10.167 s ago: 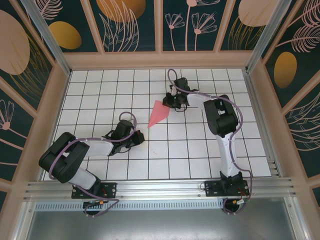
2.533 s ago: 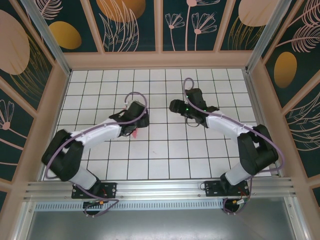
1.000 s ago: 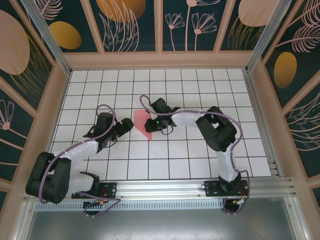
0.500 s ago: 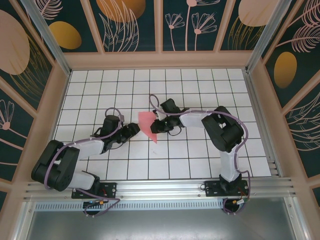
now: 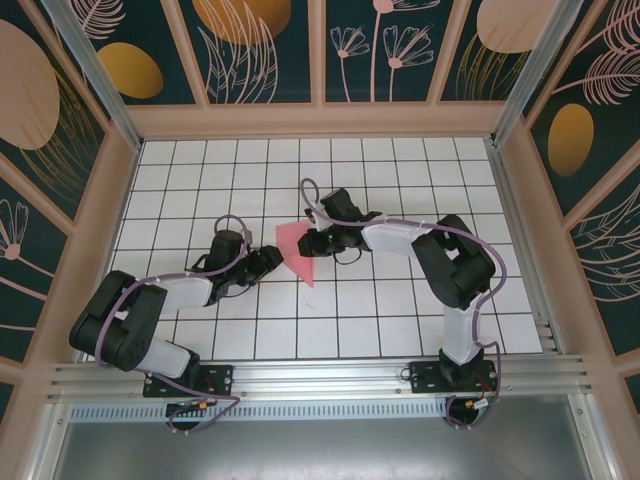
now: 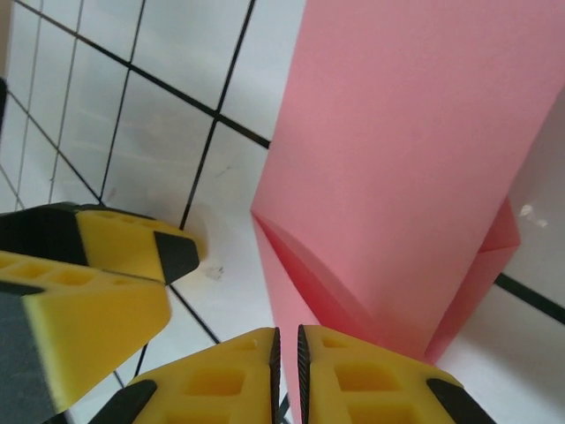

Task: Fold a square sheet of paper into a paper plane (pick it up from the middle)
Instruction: Move the paper to the center of the table, then fold the wing for the fifth time at the center of the table.

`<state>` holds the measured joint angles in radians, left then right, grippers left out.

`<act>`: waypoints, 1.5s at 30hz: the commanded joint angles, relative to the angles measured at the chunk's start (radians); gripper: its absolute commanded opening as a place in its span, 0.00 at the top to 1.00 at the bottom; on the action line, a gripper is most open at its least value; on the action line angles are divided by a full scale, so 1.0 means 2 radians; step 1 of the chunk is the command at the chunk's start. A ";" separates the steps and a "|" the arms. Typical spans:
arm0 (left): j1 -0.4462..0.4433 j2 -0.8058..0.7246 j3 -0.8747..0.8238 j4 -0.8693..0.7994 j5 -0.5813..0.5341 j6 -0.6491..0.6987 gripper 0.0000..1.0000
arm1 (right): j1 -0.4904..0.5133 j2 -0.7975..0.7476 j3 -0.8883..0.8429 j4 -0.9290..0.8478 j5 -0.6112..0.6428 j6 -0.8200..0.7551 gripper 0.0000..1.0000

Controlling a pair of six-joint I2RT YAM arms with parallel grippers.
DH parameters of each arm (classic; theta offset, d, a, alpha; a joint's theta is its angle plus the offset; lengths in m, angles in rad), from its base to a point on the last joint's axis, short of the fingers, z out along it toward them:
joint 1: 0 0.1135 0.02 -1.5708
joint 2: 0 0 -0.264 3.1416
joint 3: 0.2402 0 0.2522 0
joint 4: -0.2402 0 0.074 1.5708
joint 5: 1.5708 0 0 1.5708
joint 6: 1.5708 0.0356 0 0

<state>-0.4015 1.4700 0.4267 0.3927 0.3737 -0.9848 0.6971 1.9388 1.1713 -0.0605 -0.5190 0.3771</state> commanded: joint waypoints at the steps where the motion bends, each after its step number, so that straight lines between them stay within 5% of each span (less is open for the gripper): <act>1: -0.007 0.012 0.012 0.028 0.015 -0.012 0.38 | -0.003 0.017 0.011 -0.012 0.021 0.006 0.83; 23: -0.020 0.054 0.049 0.034 0.024 -0.023 0.44 | -0.032 0.020 -0.067 0.072 -0.031 0.034 0.84; 38: -0.022 0.083 0.067 0.036 0.023 -0.023 0.69 | -0.034 0.012 -0.065 0.081 -0.032 0.027 0.84; 45: -0.022 0.070 0.058 0.040 -0.002 -0.038 0.96 | -0.033 -0.036 -0.078 0.112 0.003 0.011 0.71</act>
<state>-0.4397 1.6257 0.5407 0.4469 0.4015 -1.0462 0.6353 1.9518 1.0431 0.1013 -0.5518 0.4267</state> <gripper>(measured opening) 0.061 0.267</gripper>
